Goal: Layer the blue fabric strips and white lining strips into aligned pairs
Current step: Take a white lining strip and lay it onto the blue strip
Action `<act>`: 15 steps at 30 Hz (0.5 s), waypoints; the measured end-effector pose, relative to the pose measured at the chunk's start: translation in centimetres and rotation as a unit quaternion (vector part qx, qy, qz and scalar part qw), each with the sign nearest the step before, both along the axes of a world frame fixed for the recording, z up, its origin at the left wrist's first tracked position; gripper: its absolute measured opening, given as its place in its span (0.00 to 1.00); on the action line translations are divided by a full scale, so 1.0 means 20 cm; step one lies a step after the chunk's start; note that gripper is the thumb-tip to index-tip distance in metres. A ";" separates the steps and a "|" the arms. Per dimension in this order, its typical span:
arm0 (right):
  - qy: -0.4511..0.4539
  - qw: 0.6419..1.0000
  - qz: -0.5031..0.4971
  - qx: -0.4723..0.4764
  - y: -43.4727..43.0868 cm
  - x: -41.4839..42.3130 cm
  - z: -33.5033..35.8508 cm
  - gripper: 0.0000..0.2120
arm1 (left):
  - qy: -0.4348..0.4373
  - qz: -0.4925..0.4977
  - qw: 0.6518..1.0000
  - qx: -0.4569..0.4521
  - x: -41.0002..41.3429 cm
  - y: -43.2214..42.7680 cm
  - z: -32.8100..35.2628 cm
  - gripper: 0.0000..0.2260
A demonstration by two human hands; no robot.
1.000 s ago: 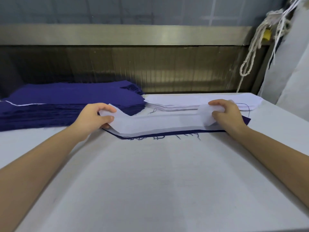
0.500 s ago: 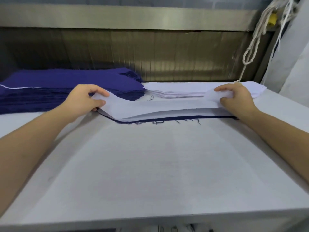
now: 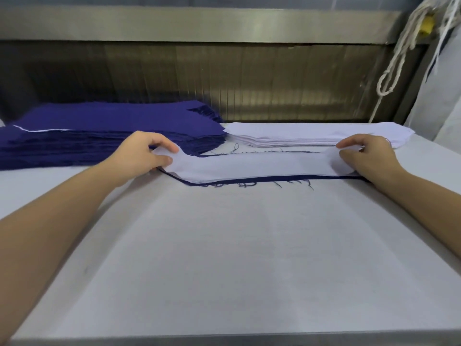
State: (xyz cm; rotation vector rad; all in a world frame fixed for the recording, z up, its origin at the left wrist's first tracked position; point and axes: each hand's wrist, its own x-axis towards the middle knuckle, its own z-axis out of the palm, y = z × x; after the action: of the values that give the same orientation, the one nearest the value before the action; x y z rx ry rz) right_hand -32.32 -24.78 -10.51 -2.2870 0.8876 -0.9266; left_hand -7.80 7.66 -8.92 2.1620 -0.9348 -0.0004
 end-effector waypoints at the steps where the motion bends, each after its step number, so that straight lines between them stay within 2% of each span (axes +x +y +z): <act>1: 0.005 1.000 -0.001 -0.007 0.00 0.00 0.00 0.10 | 0.000 -0.002 1.000 0.001 0.00 0.00 0.00 0.10; 6: 0.047 0.998 -0.011 -0.042 0.00 0.00 0.00 0.12 | 0.022 0.004 1.000 -0.020 0.03 0.01 -0.02 0.09; 15: 0.056 0.997 -0.007 -0.054 -0.04 0.00 -0.02 0.14 | 0.029 0.018 0.997 -0.068 0.04 0.00 -0.05 0.09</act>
State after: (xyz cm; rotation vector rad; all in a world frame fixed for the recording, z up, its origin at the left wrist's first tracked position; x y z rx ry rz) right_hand -32.33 -25.60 -10.90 -2.4484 0.9215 -0.8803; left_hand -6.99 7.57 -9.88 2.0422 -0.8399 0.0178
